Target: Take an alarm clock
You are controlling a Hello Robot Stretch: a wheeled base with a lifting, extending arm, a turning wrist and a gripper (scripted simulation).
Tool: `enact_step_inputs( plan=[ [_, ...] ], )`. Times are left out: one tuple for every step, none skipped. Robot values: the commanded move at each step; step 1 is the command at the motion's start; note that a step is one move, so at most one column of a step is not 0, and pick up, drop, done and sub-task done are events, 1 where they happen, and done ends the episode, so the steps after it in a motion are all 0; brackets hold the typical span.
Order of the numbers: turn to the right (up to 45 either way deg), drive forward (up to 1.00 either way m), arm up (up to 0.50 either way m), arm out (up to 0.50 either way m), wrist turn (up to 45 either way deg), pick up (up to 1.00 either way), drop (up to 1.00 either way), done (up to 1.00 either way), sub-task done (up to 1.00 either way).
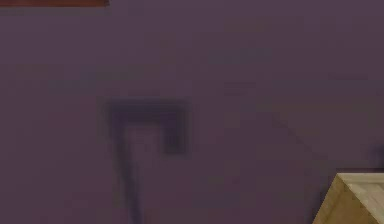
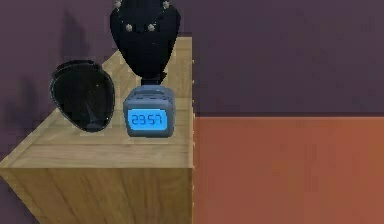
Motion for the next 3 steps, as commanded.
enact_step_inputs(
  plan=[
    [0.0,0.0,0.5,0.0,0.0,0.0,0.0,0.0,0.0],
    [0.0,0.0,0.38,0.0,0.0,0.0,0.0,0.0,0.0],
    [0.0,0.0,0.0,0.26,0.0,0.0,0.0,0.0,0.0]
  ],
)
